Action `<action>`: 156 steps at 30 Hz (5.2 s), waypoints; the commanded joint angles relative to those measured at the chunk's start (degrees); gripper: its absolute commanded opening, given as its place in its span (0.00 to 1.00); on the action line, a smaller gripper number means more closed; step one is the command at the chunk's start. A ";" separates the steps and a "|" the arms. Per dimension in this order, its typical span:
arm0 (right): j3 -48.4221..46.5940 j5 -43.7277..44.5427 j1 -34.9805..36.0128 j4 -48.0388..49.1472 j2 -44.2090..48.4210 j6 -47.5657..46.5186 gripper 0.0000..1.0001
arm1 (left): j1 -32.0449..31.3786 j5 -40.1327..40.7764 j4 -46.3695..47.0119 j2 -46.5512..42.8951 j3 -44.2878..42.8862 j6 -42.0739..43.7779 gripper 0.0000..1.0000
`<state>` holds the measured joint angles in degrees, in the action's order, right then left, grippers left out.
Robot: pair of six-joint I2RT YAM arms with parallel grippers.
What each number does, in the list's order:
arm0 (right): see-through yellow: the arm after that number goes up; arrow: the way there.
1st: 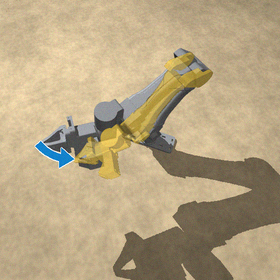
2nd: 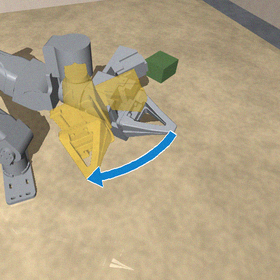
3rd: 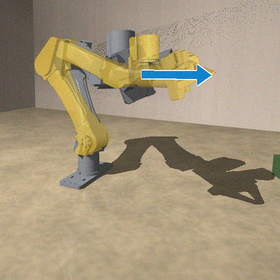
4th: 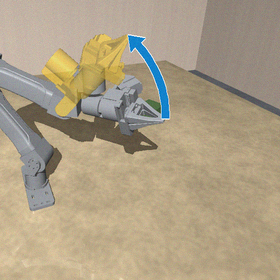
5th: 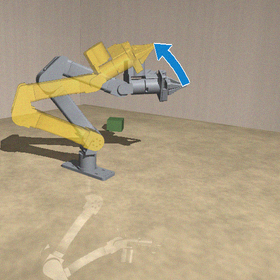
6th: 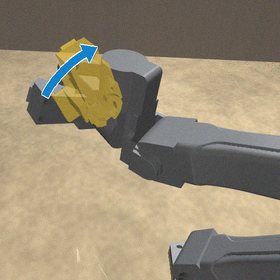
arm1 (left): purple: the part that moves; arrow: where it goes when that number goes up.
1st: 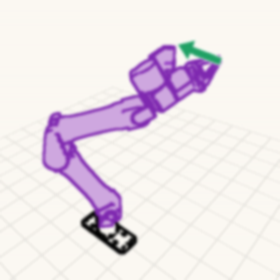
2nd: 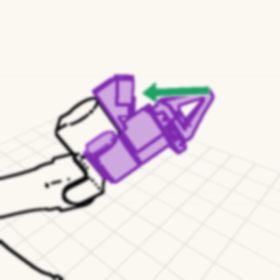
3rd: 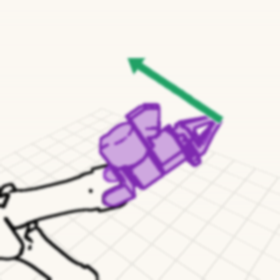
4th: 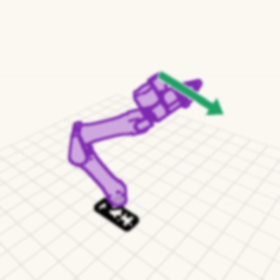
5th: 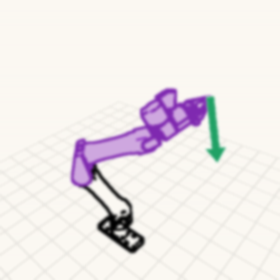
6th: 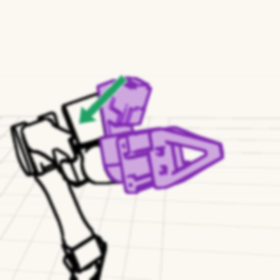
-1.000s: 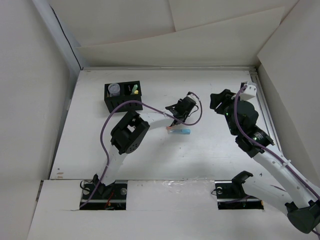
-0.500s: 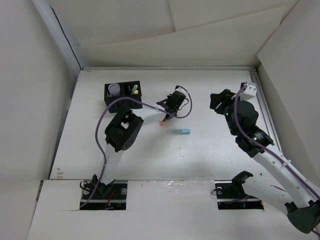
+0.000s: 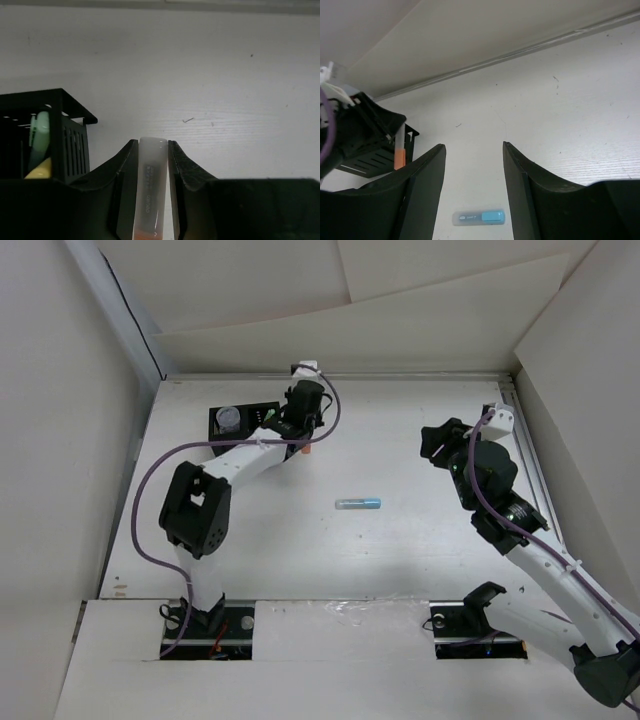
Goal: Sort the stationery into containers
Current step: Place the pen in the storage box, then pick up the pen from the center of the board, then place the pen in the storage box.
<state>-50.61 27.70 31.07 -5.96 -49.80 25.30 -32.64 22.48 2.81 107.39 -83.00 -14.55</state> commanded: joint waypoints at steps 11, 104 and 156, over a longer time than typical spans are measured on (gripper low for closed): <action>-1.16 -1.42 -0.40 1.74 1.02 0.45 0.55 | 8.03 10.03 4.31 -12.30 -2.95 -4.18 0.14; -0.63 -1.34 -0.92 2.26 0.49 0.45 0.58 | -18.95 -24.76 4.49 1.59 12.08 16.39 0.61; -0.63 -3.01 -0.92 2.26 -0.12 0.45 0.58 | 4.33 -1.22 14.68 -14.67 4.97 -5.23 0.22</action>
<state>-50.61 25.39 30.41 -5.78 -50.26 25.69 -30.39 16.99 15.00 95.48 -74.54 -16.60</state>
